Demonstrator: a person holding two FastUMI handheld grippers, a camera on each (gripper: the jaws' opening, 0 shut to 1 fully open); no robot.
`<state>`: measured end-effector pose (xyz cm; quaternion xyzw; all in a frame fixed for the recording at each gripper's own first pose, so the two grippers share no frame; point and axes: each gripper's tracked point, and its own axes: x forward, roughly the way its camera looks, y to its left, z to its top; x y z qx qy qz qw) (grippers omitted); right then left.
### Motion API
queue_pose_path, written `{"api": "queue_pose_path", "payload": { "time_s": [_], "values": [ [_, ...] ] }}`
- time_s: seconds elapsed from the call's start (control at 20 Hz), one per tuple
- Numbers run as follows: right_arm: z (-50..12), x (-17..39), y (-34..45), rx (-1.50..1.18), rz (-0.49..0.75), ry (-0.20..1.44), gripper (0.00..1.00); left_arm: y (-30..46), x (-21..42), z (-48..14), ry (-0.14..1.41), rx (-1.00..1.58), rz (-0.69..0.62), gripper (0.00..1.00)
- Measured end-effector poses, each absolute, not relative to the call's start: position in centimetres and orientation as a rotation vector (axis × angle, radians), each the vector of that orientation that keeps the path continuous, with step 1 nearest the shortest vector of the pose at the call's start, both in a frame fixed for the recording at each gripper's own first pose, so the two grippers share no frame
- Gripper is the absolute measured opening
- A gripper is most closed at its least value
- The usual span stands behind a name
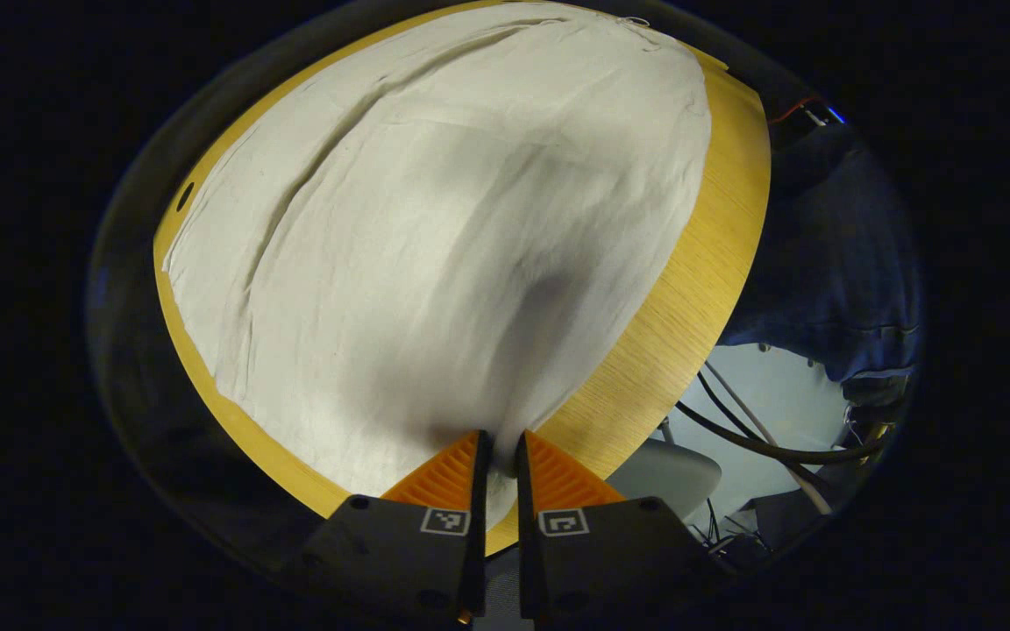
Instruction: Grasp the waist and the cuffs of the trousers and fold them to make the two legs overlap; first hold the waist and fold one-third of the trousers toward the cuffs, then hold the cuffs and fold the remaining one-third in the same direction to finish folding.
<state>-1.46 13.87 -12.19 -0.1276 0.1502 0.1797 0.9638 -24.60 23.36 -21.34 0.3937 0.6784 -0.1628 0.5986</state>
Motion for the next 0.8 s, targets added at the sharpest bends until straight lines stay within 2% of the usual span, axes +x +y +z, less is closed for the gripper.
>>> {"api": "queue_pose_path", "payload": {
  "time_s": [0.05,0.2,0.25,0.6,0.8],
  "values": [
    [-12.6,-1.1,14.0,-0.268,0.380,0.311,0.97,23.4,-24.5,-21.3,1.574,0.917,-0.383,0.07],
    [-14.4,-0.3,14.2,-0.289,0.439,0.343,0.98,23.6,-24.2,-21.3,1.586,0.928,-0.394,0.06],
    [-15.3,-0.2,14.1,-0.301,0.465,0.364,0.98,23.6,-24.2,-21.4,1.589,0.925,-0.393,0.02],
    [-24.1,0.3,9.0,-0.643,0.606,0.553,0.98,23.7,-24.1,-21.5,1.598,0.915,-0.356,0.02],
    [-27.5,0.1,8.4,-0.873,0.737,0.607,0.97,23.7,-24.0,-21.7,1.586,0.915,-0.324,0.02]
  ]
}}
